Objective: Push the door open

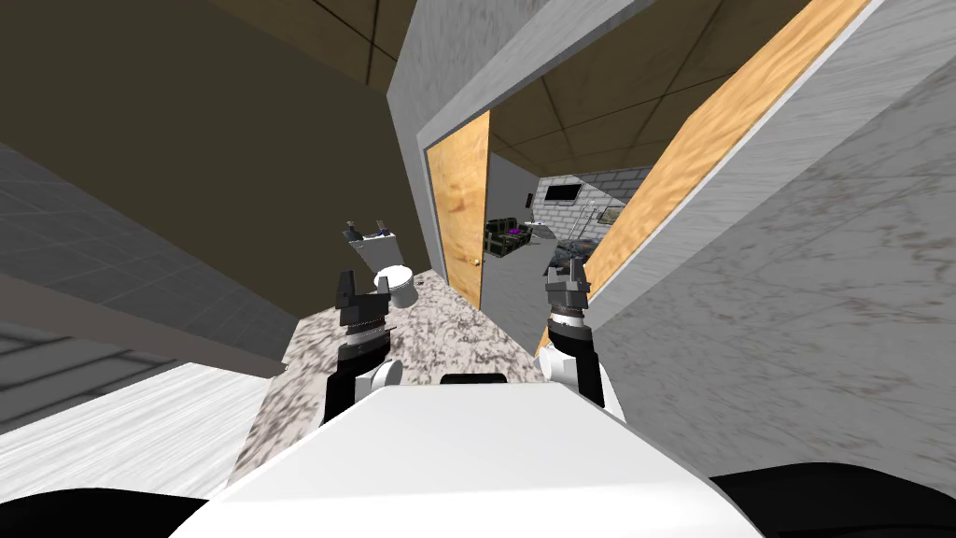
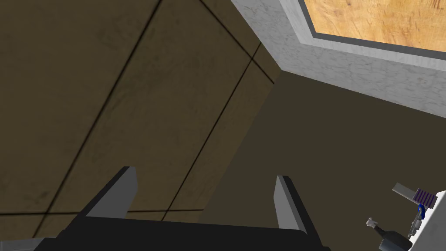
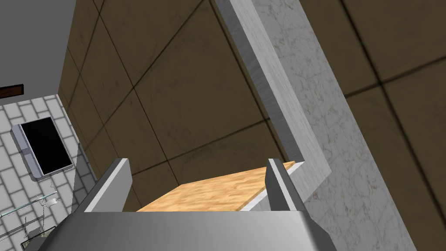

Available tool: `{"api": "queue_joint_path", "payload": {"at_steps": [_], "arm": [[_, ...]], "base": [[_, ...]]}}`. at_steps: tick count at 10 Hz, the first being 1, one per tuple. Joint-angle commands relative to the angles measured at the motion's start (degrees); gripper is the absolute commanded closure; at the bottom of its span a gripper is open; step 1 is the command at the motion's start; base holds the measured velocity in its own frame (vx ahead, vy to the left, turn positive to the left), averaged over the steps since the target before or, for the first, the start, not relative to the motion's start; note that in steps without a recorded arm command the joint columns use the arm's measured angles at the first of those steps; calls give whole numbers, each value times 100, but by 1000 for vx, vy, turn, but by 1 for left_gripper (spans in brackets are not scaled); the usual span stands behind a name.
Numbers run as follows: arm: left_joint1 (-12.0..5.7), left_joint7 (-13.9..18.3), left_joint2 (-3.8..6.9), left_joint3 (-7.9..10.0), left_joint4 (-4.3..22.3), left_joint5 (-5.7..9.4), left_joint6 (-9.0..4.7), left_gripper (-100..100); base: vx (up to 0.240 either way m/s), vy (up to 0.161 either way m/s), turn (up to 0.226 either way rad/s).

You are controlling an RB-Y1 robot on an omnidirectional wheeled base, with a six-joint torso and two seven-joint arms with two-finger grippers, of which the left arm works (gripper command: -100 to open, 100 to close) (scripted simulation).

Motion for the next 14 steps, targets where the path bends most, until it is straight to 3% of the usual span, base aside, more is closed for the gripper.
{"api": "queue_joint_path", "payload": {"at_steps": [1,6,14], "arm": [[-90,1,62,-39,201,7,-31,-100],[-344,3,202,-148,766,28,-116,-100],[-939,8,436,-402,2088,76,-317,-100]], "base": [[41,14,-79],[88,39,-59],[92,54,-84]]}}
